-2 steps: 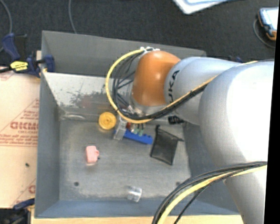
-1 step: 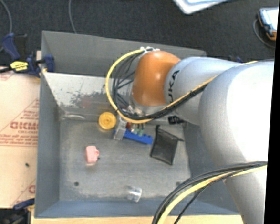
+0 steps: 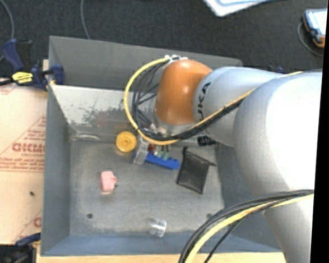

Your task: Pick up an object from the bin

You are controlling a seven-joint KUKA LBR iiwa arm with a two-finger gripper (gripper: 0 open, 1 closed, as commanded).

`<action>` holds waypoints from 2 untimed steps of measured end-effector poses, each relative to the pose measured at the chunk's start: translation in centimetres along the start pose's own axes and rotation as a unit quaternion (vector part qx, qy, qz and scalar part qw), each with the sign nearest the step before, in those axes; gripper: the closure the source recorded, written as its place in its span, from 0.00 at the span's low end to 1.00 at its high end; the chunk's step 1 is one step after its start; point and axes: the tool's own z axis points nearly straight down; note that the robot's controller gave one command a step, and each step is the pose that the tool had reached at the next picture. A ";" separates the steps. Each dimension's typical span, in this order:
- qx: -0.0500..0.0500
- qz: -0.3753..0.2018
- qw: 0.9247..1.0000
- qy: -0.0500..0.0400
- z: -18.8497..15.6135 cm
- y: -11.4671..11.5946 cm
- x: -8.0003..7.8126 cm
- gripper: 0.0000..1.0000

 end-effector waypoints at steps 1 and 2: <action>0.000 0.000 1.000 0.000 0.0 0.0 0.0 1.00; 0.000 0.000 1.000 0.000 0.0 0.0 0.0 1.00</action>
Offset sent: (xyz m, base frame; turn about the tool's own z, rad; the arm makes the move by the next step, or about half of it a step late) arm 0.0000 0.0000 0.0000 0.0000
